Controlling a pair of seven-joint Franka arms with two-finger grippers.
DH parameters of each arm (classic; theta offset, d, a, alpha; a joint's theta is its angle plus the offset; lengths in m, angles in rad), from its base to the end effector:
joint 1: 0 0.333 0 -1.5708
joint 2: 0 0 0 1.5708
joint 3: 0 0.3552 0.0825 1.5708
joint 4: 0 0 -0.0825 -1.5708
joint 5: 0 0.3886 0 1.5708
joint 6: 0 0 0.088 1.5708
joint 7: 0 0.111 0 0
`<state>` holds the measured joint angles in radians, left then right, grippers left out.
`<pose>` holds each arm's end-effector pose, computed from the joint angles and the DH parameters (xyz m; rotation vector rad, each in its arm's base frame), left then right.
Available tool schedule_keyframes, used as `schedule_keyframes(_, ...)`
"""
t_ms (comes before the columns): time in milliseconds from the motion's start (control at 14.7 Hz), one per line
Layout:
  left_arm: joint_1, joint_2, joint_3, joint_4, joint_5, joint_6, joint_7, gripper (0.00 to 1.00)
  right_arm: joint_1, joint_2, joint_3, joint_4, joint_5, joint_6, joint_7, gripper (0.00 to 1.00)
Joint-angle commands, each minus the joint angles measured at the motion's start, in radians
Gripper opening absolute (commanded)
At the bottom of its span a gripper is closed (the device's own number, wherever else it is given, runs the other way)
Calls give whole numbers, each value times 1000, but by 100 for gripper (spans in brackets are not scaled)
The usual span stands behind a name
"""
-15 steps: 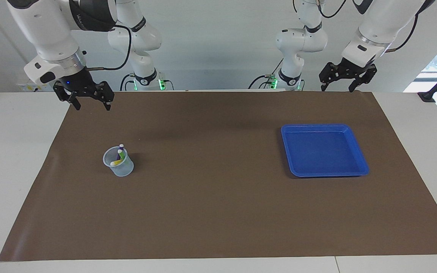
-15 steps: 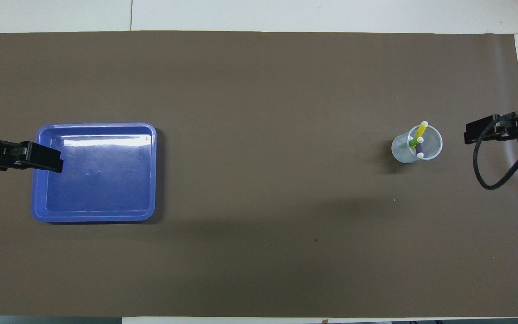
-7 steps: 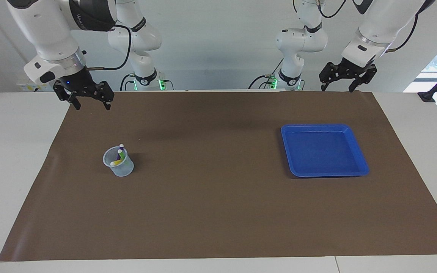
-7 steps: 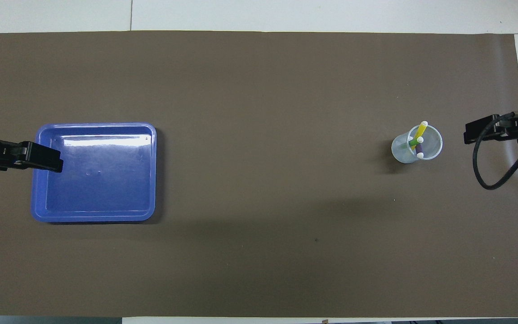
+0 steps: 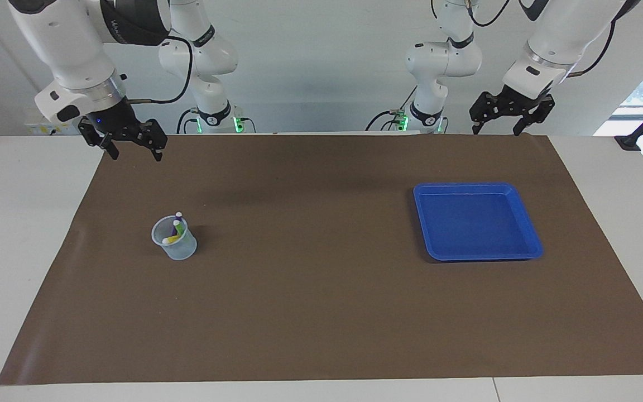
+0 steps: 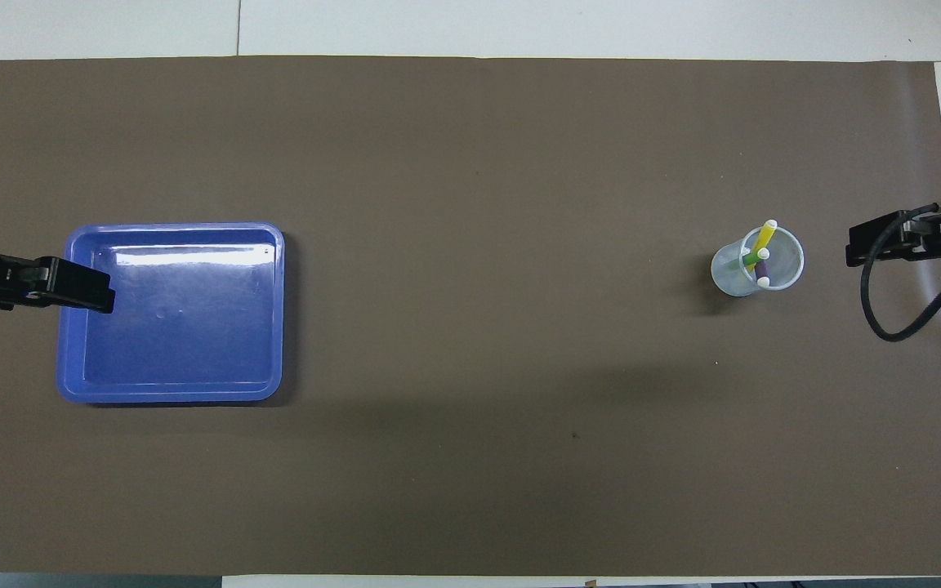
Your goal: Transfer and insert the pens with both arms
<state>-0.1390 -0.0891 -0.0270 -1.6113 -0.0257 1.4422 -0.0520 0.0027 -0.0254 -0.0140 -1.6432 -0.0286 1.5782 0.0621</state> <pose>0.5059 -0.0887 0.6777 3.1193 -0.1812 -0.1283 0.5490 -0.0095 0.6400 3.1097 -0.1129 -0.0605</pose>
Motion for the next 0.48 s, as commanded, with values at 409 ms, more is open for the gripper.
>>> schedule_keyframes(409, 1, -4, 1, 5, -8, -17, 1, 100, -10, -10, 3, -1, -2, -1, 13, 100)
